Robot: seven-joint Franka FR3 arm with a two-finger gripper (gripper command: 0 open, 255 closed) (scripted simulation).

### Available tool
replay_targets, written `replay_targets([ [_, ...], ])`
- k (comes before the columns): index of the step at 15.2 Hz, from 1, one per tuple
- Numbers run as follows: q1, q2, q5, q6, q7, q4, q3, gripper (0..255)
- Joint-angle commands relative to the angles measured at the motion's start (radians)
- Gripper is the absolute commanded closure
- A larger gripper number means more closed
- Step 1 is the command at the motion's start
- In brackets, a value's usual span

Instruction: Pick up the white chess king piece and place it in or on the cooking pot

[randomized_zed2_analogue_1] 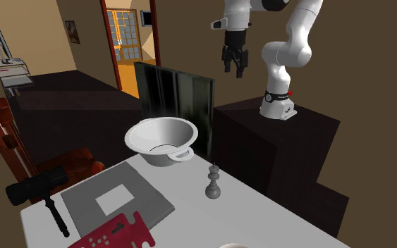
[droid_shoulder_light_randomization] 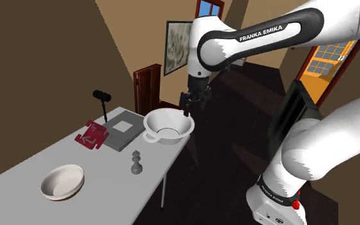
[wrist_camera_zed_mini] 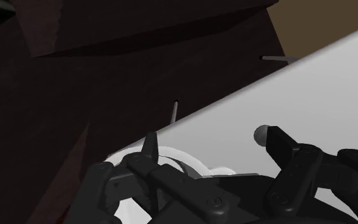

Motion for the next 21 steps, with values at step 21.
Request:
replay_targets([
  [21,0.076,0.852,-0.048,0.49,0.2,0.385,0.082,0],
])
